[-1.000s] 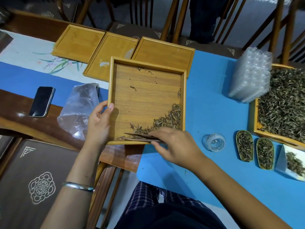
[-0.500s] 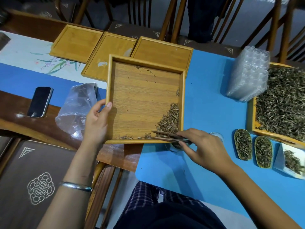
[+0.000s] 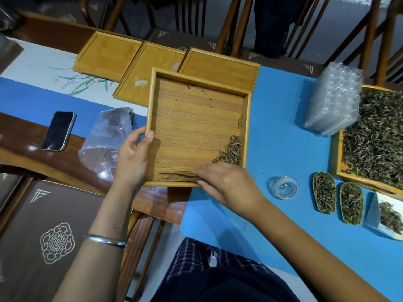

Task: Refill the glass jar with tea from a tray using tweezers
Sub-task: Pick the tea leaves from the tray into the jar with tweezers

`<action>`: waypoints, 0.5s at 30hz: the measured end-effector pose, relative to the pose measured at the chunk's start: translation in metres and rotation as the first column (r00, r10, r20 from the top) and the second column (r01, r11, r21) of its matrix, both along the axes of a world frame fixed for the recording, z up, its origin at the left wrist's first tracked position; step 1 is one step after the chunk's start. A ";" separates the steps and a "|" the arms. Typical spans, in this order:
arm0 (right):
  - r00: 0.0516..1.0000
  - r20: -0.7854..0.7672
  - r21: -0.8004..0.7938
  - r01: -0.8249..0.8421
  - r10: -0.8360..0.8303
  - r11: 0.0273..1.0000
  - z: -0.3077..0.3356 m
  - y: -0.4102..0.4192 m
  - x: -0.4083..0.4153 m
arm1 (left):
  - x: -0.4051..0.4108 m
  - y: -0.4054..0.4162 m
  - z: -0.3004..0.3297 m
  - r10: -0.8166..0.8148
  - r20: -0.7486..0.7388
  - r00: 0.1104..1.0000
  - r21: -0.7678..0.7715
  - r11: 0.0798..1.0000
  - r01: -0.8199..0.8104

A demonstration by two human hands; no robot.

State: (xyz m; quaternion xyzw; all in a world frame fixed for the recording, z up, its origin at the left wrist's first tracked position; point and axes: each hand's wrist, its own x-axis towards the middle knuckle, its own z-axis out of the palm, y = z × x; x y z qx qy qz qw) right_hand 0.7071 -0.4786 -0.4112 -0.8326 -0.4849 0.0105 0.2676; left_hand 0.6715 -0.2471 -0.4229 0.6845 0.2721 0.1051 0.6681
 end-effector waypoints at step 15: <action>0.986 0.069 -0.005 0.155 -0.154 0.988 0.001 -0.058 0.011 | 0.001 0.001 -0.005 0.020 -0.004 1.000 0.032 0.999 -0.020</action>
